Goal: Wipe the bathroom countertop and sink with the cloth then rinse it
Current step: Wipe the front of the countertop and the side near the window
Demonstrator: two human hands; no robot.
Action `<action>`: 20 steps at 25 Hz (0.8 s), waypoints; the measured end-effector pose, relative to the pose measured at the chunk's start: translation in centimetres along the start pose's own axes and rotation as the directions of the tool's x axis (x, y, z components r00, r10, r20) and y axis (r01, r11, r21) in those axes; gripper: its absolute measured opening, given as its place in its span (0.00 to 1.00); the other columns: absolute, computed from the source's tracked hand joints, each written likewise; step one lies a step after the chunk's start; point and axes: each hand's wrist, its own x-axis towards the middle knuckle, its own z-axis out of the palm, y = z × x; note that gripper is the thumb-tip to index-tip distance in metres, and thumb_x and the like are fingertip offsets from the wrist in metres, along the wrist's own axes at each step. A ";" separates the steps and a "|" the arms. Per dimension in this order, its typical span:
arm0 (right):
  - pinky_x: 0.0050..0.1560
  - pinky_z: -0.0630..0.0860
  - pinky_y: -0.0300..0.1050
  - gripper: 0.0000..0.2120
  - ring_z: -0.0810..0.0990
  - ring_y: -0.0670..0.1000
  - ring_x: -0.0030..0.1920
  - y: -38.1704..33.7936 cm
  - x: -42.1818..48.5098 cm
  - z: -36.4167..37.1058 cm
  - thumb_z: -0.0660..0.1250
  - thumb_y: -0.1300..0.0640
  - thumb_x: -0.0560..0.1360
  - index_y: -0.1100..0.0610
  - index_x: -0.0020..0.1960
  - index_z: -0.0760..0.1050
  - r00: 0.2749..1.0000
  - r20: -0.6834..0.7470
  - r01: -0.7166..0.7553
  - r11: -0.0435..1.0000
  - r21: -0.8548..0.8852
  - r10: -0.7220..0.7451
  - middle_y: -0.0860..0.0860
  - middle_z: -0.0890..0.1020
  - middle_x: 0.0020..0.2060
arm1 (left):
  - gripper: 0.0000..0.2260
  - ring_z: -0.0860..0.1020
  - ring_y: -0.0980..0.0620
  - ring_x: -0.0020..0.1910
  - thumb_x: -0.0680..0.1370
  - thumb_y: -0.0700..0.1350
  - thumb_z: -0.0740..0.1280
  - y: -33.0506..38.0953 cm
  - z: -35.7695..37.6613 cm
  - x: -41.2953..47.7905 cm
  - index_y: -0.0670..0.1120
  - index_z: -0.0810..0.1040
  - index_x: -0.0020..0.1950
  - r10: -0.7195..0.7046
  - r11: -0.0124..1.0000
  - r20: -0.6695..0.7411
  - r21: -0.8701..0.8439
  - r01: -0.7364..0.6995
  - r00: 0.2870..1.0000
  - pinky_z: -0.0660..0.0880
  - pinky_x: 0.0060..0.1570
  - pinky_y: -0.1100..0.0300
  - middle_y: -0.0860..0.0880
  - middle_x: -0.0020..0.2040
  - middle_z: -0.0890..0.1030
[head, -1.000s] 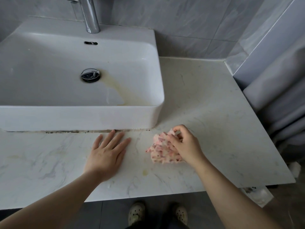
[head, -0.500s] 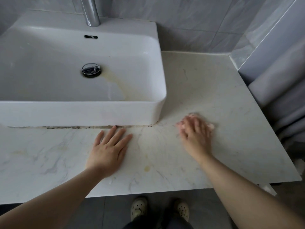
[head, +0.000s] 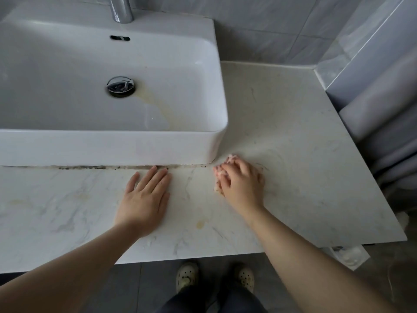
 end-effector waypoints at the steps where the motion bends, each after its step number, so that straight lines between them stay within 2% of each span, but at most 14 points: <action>1: 0.48 0.73 0.54 0.14 0.81 0.59 0.47 -1.5 0.3 0.2 0.58 0.48 0.67 0.50 0.42 0.81 0.997 -0.007 -0.080 0.997 -0.008 0.080 0.53 0.82 0.52 | 0.22 0.68 0.45 0.68 0.79 0.49 0.50 0.0 0.0 0.0 0.42 0.74 0.66 0.000 1.000 0.002 -0.008 0.000 1.000 0.55 0.67 0.49 0.45 0.66 0.75; 2: 0.48 0.73 0.55 0.13 0.80 0.59 0.47 -3.1 -0.3 0.6 0.59 0.49 0.66 0.51 0.42 0.80 0.996 0.004 -0.094 0.996 -0.010 0.094 0.54 0.81 0.53 | 0.22 0.69 0.45 0.68 0.79 0.49 0.50 0.0 0.0 0.0 0.42 0.74 0.66 -0.002 1.000 0.002 -0.014 0.002 1.000 0.54 0.67 0.50 0.45 0.66 0.75; 3: 0.52 0.73 0.58 0.13 0.79 0.59 0.50 -4.6 -1.5 0.8 0.60 0.49 0.66 0.51 0.45 0.80 0.998 0.058 -0.030 1.000 0.006 0.030 0.54 0.80 0.55 | 0.22 0.69 0.45 0.68 0.78 0.50 0.50 0.1 0.0 0.0 0.42 0.74 0.66 -0.009 1.000 0.002 -0.017 0.009 1.000 0.54 0.67 0.50 0.45 0.66 0.75; 5: 0.62 0.67 0.61 0.16 0.75 0.59 0.61 -4.9 -4.9 1.5 0.60 0.50 0.70 0.50 0.54 0.78 0.964 0.144 0.223 0.974 0.029 -0.225 0.55 0.77 0.62 | 0.23 0.69 0.44 0.68 0.78 0.50 0.51 0.2 -0.2 -0.1 0.40 0.74 0.65 -0.050 0.998 -0.003 -0.030 0.049 0.999 0.54 0.67 0.50 0.43 0.66 0.74; 6: 0.67 0.62 0.61 0.19 0.72 0.59 0.66 -3.9 -5.8 1.2 0.57 0.49 0.72 0.49 0.60 0.75 0.939 0.184 0.295 0.955 0.003 -0.291 0.55 0.74 0.66 | 0.23 0.68 0.44 0.68 0.77 0.51 0.51 0.2 -0.3 -0.1 0.39 0.73 0.65 -0.081 0.996 -0.010 -0.037 0.081 0.997 0.55 0.67 0.51 0.41 0.67 0.74; 7: 0.69 0.57 0.60 0.23 0.68 0.58 0.70 -2.6 -5.8 0.9 0.53 0.47 0.73 0.48 0.65 0.71 0.940 0.220 0.276 0.960 -0.039 -0.262 0.55 0.70 0.70 | 0.24 0.68 0.42 0.69 0.77 0.51 0.52 0.3 -0.3 -0.2 0.39 0.73 0.64 -0.114 0.993 -0.020 -0.040 0.114 0.993 0.55 0.67 0.51 0.40 0.67 0.73; 10: 0.72 0.43 0.63 0.33 0.51 0.58 0.76 -0.6 -2.9 1.1 0.39 0.44 0.72 0.46 0.76 0.53 0.968 0.210 -0.113 0.985 -0.134 0.139 0.54 0.54 0.77 | 0.25 0.66 0.41 0.70 0.77 0.52 0.51 0.5 -0.2 -0.4 0.40 0.73 0.65 -0.181 0.982 -0.028 -0.057 0.179 0.983 0.56 0.69 0.49 0.40 0.67 0.72; 11: 0.72 0.42 0.64 0.33 0.48 0.58 0.77 -1.8 -2.1 1.2 0.37 0.44 0.72 0.46 0.77 0.51 0.951 0.240 -0.166 0.978 -0.128 0.193 0.53 0.51 0.78 | 0.25 0.66 0.40 0.70 0.77 0.52 0.50 0.5 -0.1 -0.4 0.39 0.73 0.65 -0.183 0.981 -0.028 -0.070 0.181 0.983 0.57 0.69 0.47 0.40 0.67 0.72; 12: 0.72 0.42 0.64 0.32 0.50 0.58 0.77 -3.7 -2.4 1.3 0.39 0.44 0.73 0.46 0.77 0.52 0.956 0.260 -0.109 0.987 -0.114 0.136 0.53 0.52 0.78 | 0.25 0.66 0.40 0.69 0.77 0.51 0.50 0.5 0.0 -0.3 0.39 0.73 0.65 -0.176 0.981 -0.034 -0.083 0.173 0.984 0.58 0.69 0.46 0.40 0.67 0.73; 13: 0.72 0.46 0.65 0.30 0.54 0.59 0.76 -5.5 -3.8 1.5 0.43 0.44 0.75 0.46 0.76 0.57 0.969 0.248 0.029 0.997 -0.074 -0.010 0.54 0.56 0.77 | 0.24 0.67 0.39 0.69 0.77 0.50 0.50 0.4 0.1 -0.3 0.38 0.73 0.65 -0.167 0.982 -0.044 -0.095 0.162 0.985 0.59 0.68 0.45 0.39 0.66 0.73; 15: 0.69 0.54 0.65 0.26 0.64 0.58 0.73 -7.0 -7.7 1.5 0.51 0.44 0.75 0.47 0.71 0.66 0.900 0.294 0.336 0.942 0.004 -0.322 0.53 0.65 0.74 | 0.22 0.69 0.38 0.67 0.77 0.48 0.51 0.3 0.2 -0.4 0.38 0.74 0.63 -0.152 0.983 -0.068 -0.115 0.144 0.986 0.61 0.67 0.43 0.38 0.64 0.75; 16: 0.68 0.55 0.65 0.24 0.65 0.57 0.72 -5.9 -9.0 1.1 0.53 0.44 0.75 0.46 0.70 0.67 0.865 0.301 0.416 0.909 0.015 -0.401 0.51 0.67 0.73 | 0.22 0.69 0.38 0.67 0.77 0.47 0.52 0.2 0.2 -0.5 0.38 0.75 0.63 -0.146 0.984 -0.076 -0.117 0.136 0.986 0.62 0.66 0.43 0.38 0.64 0.75; 18: 0.70 0.53 0.65 0.25 0.65 0.56 0.72 -1.7 -7.8 0.5 0.51 0.45 0.75 0.45 0.70 0.67 0.902 0.285 0.350 0.936 -0.043 -0.324 0.50 0.67 0.73 | 0.22 0.69 0.38 0.66 0.78 0.47 0.51 0.3 0.1 -0.5 0.38 0.74 0.63 -0.140 0.986 -0.073 -0.100 0.132 0.988 0.62 0.66 0.43 0.38 0.64 0.75; 20: 0.73 0.45 0.64 0.26 0.56 0.55 0.76 1.5 -4.2 0.1 0.45 0.44 0.77 0.44 0.75 0.57 0.976 0.216 0.025 0.989 -0.144 0.006 0.49 0.57 0.77 | 0.22 0.69 0.38 0.67 0.78 0.47 0.50 0.4 0.1 -0.5 0.38 0.74 0.64 -0.146 0.986 -0.065 -0.088 0.140 0.987 0.62 0.66 0.43 0.39 0.64 0.75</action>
